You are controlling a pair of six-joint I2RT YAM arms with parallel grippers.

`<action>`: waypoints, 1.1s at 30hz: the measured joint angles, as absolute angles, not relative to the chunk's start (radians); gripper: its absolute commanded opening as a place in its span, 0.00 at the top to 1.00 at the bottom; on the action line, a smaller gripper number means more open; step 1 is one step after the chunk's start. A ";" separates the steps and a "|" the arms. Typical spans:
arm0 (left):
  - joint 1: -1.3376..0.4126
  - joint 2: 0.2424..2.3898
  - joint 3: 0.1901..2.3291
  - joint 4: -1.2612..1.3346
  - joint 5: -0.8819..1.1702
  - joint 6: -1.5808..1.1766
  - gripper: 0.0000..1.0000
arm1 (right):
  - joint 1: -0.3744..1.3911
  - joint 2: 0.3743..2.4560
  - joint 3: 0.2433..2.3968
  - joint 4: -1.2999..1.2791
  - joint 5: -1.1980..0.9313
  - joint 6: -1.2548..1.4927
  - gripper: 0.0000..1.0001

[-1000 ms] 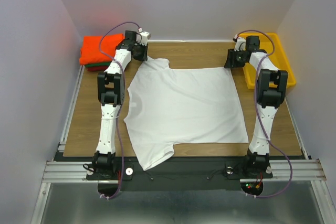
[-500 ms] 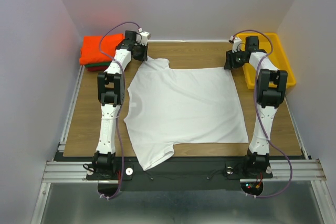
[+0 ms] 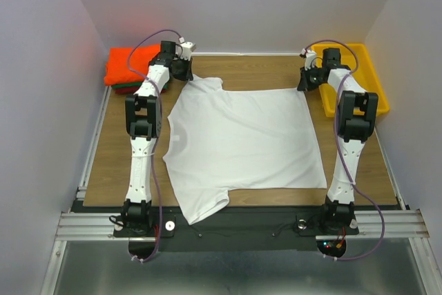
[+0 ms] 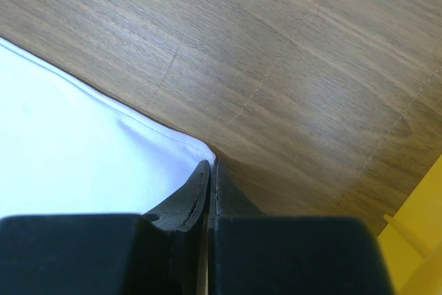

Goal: Fold and stack the t-shirts
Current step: Fold the tshirt

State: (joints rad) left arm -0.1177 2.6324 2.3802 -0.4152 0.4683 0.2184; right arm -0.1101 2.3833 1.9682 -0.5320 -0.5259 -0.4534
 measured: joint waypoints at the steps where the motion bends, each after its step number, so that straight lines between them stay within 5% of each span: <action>1: -0.113 2.622 2.361 -0.406 0.477 0.219 1.00 | -0.110 2.383 1.968 -0.532 -0.528 -0.453 0.99; 20: -0.091 2.183 2.009 -0.367 0.612 0.393 1.00 | -0.110 2.198 1.911 -0.543 -0.585 -0.462 0.99; 33: -0.105 1.889 1.611 -0.395 0.613 0.506 1.00 | -0.128 2.041 1.680 -0.546 -0.615 -0.563 0.99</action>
State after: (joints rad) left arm -0.1047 1.8889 1.6108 -0.3950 0.6128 0.5064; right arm -0.1284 2.0415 1.6802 -0.5465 -0.6147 -0.5632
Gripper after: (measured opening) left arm 0.026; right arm 0.023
